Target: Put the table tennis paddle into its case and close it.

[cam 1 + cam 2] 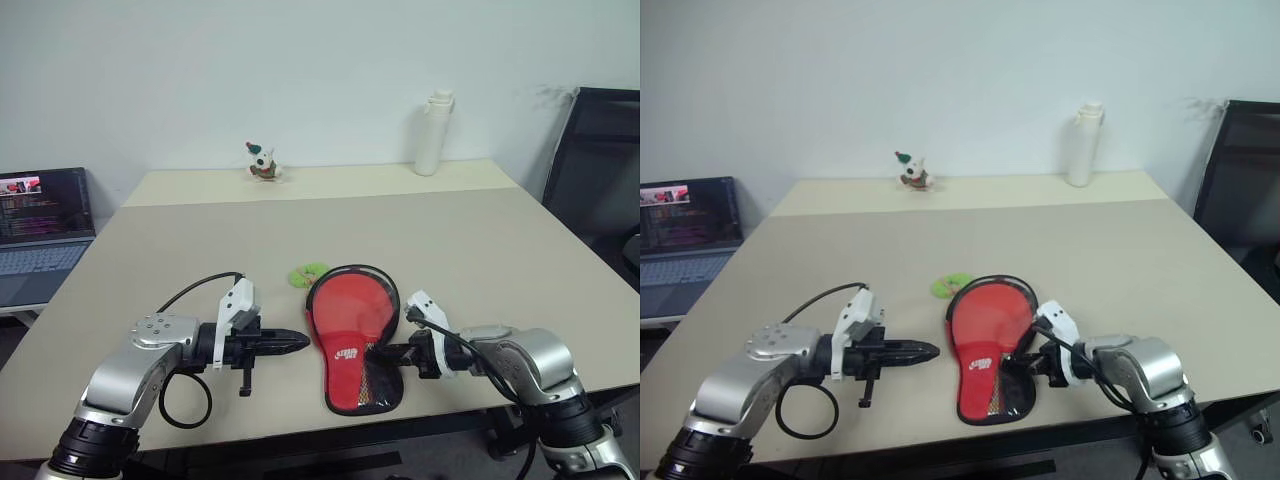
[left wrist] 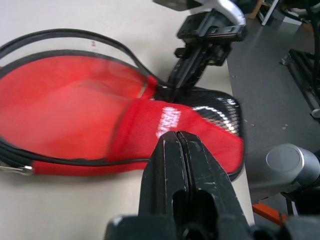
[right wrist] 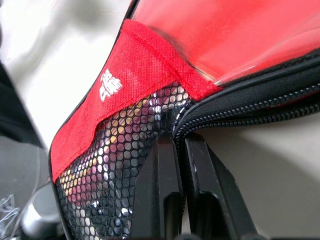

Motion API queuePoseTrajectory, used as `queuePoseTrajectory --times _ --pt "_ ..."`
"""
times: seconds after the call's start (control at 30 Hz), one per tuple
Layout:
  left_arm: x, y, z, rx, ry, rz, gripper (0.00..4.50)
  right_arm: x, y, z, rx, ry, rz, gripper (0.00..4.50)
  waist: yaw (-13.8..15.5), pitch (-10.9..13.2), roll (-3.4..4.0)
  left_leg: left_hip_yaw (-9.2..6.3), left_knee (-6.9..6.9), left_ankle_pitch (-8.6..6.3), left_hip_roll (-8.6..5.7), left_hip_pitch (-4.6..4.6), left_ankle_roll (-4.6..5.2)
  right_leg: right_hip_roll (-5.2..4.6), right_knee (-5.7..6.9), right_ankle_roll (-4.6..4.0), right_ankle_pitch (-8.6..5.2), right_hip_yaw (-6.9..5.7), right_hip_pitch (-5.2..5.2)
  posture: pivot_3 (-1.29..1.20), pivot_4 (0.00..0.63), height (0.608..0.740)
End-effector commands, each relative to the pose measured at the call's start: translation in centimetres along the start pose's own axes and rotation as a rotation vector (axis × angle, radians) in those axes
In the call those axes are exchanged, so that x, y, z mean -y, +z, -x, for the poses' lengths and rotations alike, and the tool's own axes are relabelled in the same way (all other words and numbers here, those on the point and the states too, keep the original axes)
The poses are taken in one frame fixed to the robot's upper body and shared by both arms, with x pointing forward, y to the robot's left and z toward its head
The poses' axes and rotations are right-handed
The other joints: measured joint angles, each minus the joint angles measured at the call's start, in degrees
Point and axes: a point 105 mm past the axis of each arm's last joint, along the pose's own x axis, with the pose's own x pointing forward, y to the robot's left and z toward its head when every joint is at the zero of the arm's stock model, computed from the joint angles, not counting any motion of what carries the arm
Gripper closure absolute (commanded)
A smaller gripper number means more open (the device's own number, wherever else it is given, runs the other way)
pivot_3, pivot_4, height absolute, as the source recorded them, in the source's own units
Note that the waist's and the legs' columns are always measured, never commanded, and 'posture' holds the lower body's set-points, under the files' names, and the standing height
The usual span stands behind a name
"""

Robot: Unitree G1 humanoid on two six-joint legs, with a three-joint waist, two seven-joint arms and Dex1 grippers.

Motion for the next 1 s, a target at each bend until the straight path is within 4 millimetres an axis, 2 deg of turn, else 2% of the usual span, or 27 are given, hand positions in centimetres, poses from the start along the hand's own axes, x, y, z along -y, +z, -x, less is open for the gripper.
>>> queuePoseTrajectory --times 0.03,0.47,0.57,0.67,0.77,0.87,1.0 --pt "0.4 0.6 0.1 0.006 -0.024 -0.03 4.5 -0.6 0.1 0.9 0.01 0.007 0.011 4.49 0.13 0.0 0.0 0.0 0.0 0.0 -0.01 0.0 0.0 0.0 0.0 0.0 0.0 0.0 0.0 0.0 0.15 0.74" --pt "-0.2 0.2 0.2 0.005 0.007 -0.02 4.5 1.5 -0.6 0.9 0.024 -0.097 -0.059 4.49 0.95 -0.02 -0.03 0.0 0.02 0.0 -0.03 0.0 0.0 -0.01 -0.03 0.01 0.0 0.01 0.03 0.0 0.15 0.74" --pt "-0.3 0.0 0.3 0.005 0.017 -0.015 4.5 1.8 -0.4 0.8 0.043 -0.128 -0.071 3.82 0.94 -0.03 -0.05 0.0 0.02 0.0 -0.02 0.01 0.0 -0.01 -0.02 0.01 0.0 0.0 0.03 0.0 0.15 0.74" --pt "-0.6 0.0 0.5 0.01 0.04 -0.005 4.5 1.8 -0.2 1.5 0.067 -0.148 -0.068 2.93 0.95 -0.05 -0.07 0.01 0.03 0.0 -0.02 0.03 0.0 -0.01 -0.02 0.01 0.0 0.01 0.05 0.0 0.15 0.74" --pt "-1.1 -0.2 0.7 0.009 0.069 0.013 4.5 1.7 -0.1 2.9 0.072 -0.171 -0.008 1.89 1.13 -0.05 -0.07 0.0 0.05 0.0 -0.04 0.03 0.0 -0.05 -0.03 0.01 0.0 0.0 0.07 0.0 0.15 0.74" --pt "-2.0 -0.2 0.9 0.019 0.117 0.04 4.5 0.3 0.9 4.6 0.12 -0.089 0.069 0.92 1.51 -0.04 -0.08 0.01 0.04 0.0 -0.08 0.0 0.0 -0.09 -0.08 0.02 0.0 -0.01 0.07 0.0 0.15 0.74" --pt "-4.6 -0.5 0.8 -0.006 0.247 0.017 4.5 0.6 2.8 6.5 0.225 -0.107 0.102 0.92 2.01 -0.05 -0.09 -0.02 0.04 0.0 -0.06 0.01 0.0 -0.06 -0.08 0.02 0.0 -0.05 0.08 0.0 0.15 0.74"
